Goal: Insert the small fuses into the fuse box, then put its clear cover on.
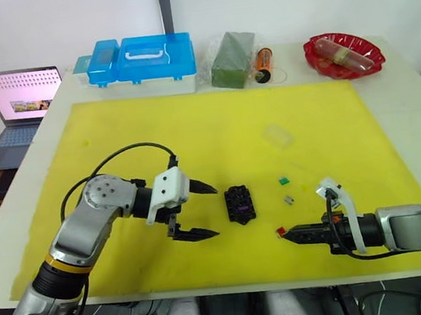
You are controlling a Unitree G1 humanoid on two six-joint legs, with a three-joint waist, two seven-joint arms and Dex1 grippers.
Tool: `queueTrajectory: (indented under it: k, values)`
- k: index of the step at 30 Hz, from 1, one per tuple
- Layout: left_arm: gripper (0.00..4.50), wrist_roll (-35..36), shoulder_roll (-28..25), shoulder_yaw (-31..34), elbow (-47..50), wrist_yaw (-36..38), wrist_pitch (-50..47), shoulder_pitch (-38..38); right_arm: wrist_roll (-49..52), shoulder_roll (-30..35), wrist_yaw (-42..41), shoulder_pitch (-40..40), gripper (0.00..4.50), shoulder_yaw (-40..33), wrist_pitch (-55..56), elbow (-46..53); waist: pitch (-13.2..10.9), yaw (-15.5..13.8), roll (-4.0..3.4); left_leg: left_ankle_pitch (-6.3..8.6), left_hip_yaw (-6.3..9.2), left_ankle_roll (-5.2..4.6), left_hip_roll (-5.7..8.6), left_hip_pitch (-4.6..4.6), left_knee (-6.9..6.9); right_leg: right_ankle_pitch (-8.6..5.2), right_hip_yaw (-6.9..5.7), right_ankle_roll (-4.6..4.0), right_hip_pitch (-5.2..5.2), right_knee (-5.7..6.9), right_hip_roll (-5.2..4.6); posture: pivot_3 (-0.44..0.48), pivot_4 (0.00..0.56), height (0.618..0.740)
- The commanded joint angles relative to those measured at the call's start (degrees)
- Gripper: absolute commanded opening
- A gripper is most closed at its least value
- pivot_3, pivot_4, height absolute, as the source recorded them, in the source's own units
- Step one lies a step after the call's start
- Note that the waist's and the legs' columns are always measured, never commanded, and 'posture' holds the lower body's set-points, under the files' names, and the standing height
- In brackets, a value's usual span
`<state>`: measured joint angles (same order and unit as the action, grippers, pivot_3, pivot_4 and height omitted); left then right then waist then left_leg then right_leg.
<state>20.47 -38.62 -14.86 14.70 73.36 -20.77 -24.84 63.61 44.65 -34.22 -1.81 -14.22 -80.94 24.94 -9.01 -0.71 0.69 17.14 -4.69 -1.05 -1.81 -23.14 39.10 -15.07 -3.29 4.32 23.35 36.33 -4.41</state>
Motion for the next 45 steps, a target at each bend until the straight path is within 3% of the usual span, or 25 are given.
queueTrajectory:
  k: [1,6,10,14,18,24,33,45]
  values:
    - [4.5,-0.07,0.11,0.11,0.5,-0.09,0.9,-0.32,0.74,1.29,-0.22,-1.54,0.01,-0.72,0.27,0.58,0.0,0.0,0.0,0.0,0.0,0.0,0.0,0.0,0.0,0.0,0.0,0.0,0.0,0.0,0.0,0.0,0.15,0.74]
    - [4.5,-0.71,-0.39,0.31,-0.92,0.37,1.75,-0.48,1.3,6.45,-0.87,-10.24,0.01,0.59,0.66,6.65,-0.01,0.14,-0.12,0.0,-0.04,0.0,0.0,0.0,0.01,0.0,0.02,0.0,0.04,0.01,-0.01,0.0,0.15,0.74]
    - [4.5,-2.07,-0.41,0.03,-3.43,0.95,3.47,-1.29,-0.46,13.3,-3.59,-18.86,0.01,6.34,1.06,11.48,-0.01,0.0,-0.13,0.0,0.03,0.0,-0.01,-0.02,-0.02,0.0,-0.03,0.01,0.06,0.02,0.01,0.0,0.15,0.74]
    - [4.5,-3.27,0.49,-0.54,-6.13,1.43,5.21,-2.49,-3.44,15.01,-5.48,-32.89,0.01,14.14,1.97,11.52,-0.01,0.09,-0.13,0.0,0.02,0.0,0.01,-0.07,0.02,0.0,-0.04,0.0,0.09,0.0,-0.04,0.0,0.15,0.74]
    - [4.5,-4.52,1.73,-1.28,-8.74,1.69,7.0,-3.12,-17.87,15.56,-13.0,-53.67,0.01,35.98,5.42,8.66,-0.01,0.4,-0.23,0.0,-0.05,0.0,0.02,-0.12,0.03,-0.02,-0.02,-0.05,0.22,0.01,-0.11,0.0,0.15,0.74]
    - [4.5,-5.35,2.71,-1.81,-9.32,1.19,8.04,-2.86,-28.78,10.62,-20.83,-67.55,0.01,52.56,7.79,1.85,0.01,0.48,-0.2,0.01,-0.11,-0.03,0.02,-0.3,0.0,0.02,-0.02,0.02,0.43,0.04,-0.11,0.0,0.15,0.74]
    - [4.5,-5.95,3.45,-1.71,-8.46,-0.18,8.25,-1.79,-34.9,6.2,-28.65,-73.36,0.01,61.39,7.37,-0.19,0.01,0.55,-0.2,0.03,-0.14,-0.05,0.02,-0.3,0.05,0.03,-0.02,0.03,0.44,0.13,-0.14,0.0,0.15,0.74]
    - [4.5,-5.78,3.44,-1.81,-6.55,-1.37,7.66,-0.68,-36.8,1.85,-29.71,-73.16,0.01,62.36,4.41,-1.89,0.01,0.7,-0.2,-0.02,-0.21,0.03,0.03,-0.29,0.08,0.02,0.0,0.02,0.71,0.65,-0.21,0.0,0.15,0.74]
